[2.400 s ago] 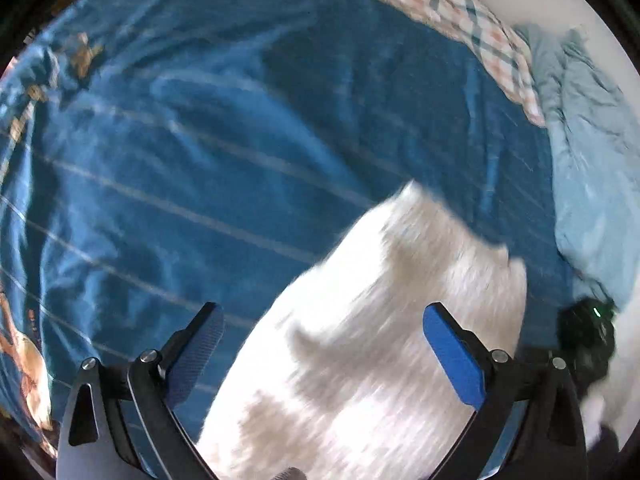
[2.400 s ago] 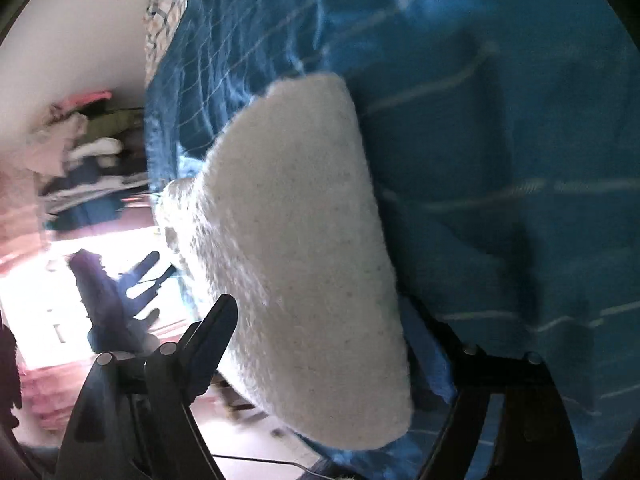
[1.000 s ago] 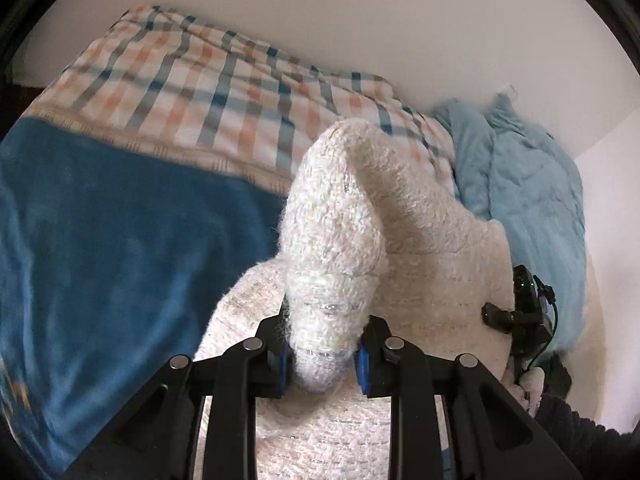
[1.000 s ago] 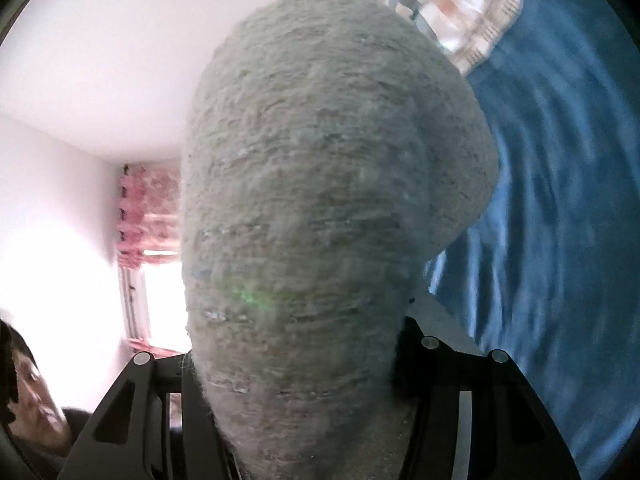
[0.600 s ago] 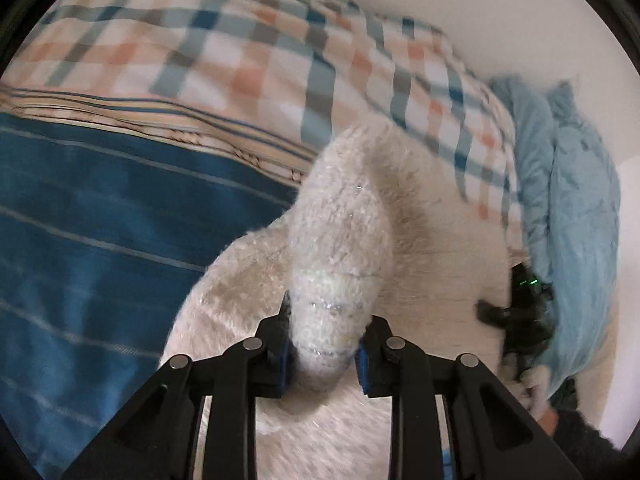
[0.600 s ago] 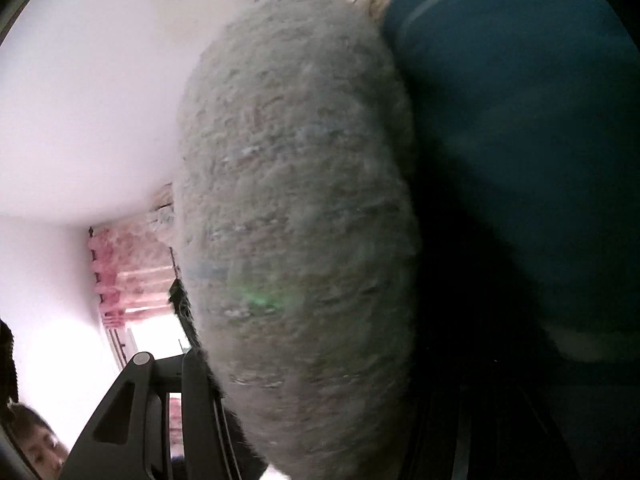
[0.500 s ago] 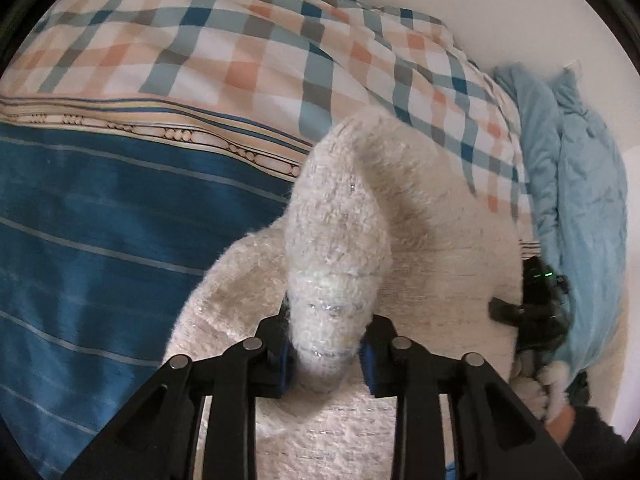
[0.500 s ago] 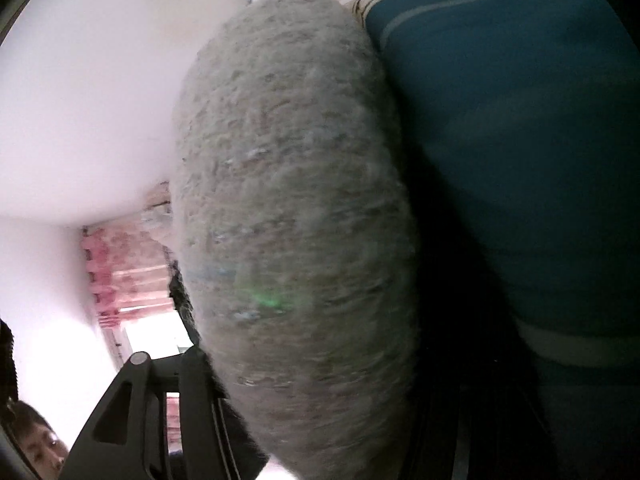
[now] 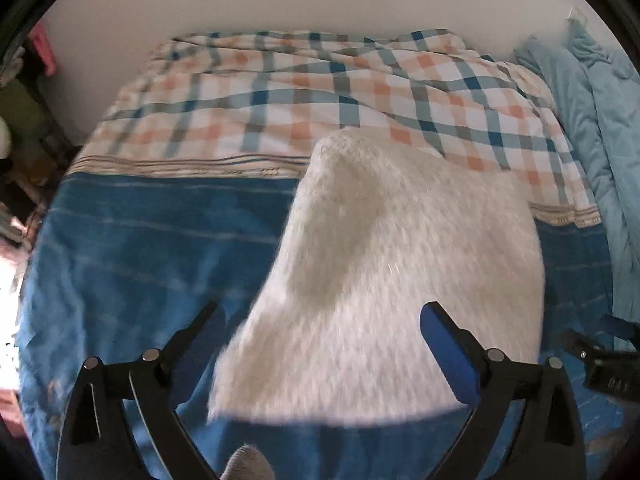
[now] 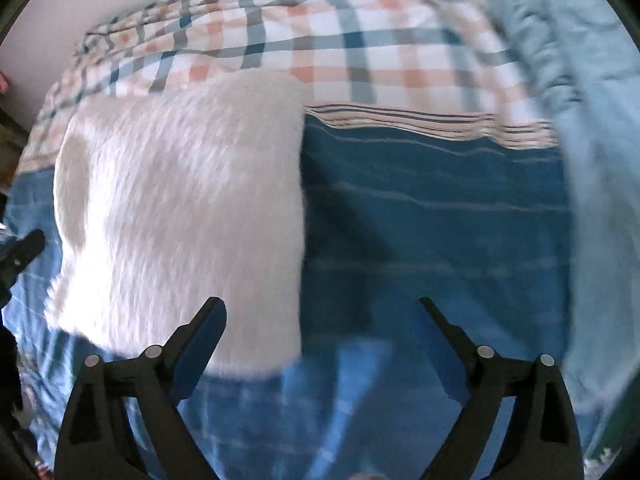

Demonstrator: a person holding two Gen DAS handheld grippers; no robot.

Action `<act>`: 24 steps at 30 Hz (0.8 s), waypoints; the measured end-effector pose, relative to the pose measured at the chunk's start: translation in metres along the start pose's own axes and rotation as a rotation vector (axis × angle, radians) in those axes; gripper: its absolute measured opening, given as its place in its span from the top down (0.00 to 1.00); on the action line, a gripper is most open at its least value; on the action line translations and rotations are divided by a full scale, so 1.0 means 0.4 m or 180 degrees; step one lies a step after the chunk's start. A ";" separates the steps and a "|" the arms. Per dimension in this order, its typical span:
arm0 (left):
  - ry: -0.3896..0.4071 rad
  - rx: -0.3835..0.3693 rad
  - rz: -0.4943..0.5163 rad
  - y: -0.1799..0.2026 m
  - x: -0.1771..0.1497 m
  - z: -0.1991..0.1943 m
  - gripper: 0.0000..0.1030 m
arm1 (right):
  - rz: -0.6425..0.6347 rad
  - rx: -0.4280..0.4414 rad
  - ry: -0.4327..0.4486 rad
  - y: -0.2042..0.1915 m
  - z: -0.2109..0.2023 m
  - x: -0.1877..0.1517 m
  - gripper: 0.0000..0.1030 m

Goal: Fold large clothes

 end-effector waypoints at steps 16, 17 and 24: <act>0.0433 0.0068 0.0057 0.053 -0.136 -0.676 0.03 | 0.0176 -0.0380 0.0809 0.002 -0.807 -0.367 0.05; 0.0473 0.0043 0.0087 0.058 -0.145 -0.729 0.03 | 0.0189 -0.0353 0.0849 0.000 -0.855 -0.387 0.05; 0.0708 0.0011 0.0127 0.066 -0.208 -1.014 0.03 | 0.0276 -0.0331 0.1158 0.004 -1.209 -0.551 0.05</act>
Point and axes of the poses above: each gripper's, at about its wrist camera, not at the fingertips, and z roughly the way its jaws point, y to its right, x to its top, the point moved 9 cm from there along z, roughly the way its jaws point
